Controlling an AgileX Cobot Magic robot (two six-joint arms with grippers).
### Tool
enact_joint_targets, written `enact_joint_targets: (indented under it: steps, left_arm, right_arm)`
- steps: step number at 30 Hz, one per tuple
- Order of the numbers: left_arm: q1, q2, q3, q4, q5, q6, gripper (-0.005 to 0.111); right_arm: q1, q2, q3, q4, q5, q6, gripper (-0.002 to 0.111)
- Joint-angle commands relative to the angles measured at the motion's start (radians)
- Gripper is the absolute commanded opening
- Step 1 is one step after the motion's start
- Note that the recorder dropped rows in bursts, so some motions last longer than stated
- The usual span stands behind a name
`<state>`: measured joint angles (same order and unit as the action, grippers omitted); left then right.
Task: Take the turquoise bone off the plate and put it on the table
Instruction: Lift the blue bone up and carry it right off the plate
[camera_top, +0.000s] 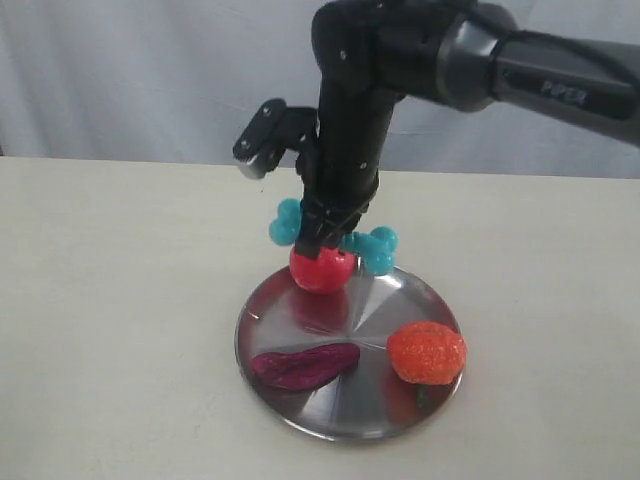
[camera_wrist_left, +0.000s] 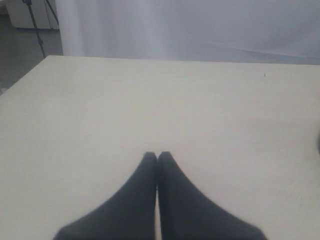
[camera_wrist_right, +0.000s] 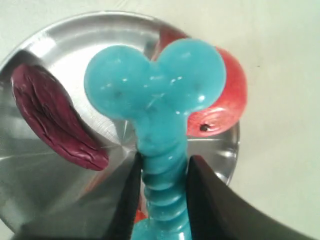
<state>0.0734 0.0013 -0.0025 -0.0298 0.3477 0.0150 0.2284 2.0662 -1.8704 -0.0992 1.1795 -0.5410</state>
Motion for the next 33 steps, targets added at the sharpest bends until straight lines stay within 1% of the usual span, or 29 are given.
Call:
enact_joint_targets:
  steps: [1, 6, 10, 16, 21, 24, 29, 33]
  left_arm:
    - [0.004, -0.001, 0.003, -0.003, -0.005, -0.004, 0.0]
    - [0.004, -0.001, 0.003, -0.003, -0.005, -0.004, 0.0]
    - [0.004, -0.001, 0.003, -0.003, -0.005, -0.004, 0.0]
    - [0.004, -0.001, 0.003, -0.003, -0.005, -0.004, 0.0]
    - [0.004, -0.001, 0.003, -0.003, -0.005, -0.004, 0.0]
    - [0.004, -0.001, 0.003, -0.003, -0.005, -0.004, 0.0]
    - [0.004, -0.001, 0.003, -0.003, -0.005, -0.004, 0.0]
    - [0.004, -0.001, 0.003, -0.003, -0.005, -0.004, 0.0]
  right_arm:
    - [-0.031, -0.102, -0.002, -0.002, -0.007, 0.149, 0.0]
    - [-0.112, -0.188, -0.002, -0.004, 0.001, 0.317, 0.0]
    - [-0.217, -0.242, -0.002, -0.004, 0.032, 0.436, 0.0]
    - [-0.376, -0.297, -0.002, 0.008, 0.042, 0.502, 0.0]
    - [-0.514, -0.302, 0.007, 0.038, 0.042, 0.514, 0.0]
    - [-0.578, -0.302, 0.037, 0.048, 0.042, 0.519, 0.0]
    - [-0.642, -0.302, 0.145, 0.048, 0.042, 0.521, 0.0]
    - [-0.65, -0.302, 0.248, 0.053, 0.036, 0.525, 0.0]
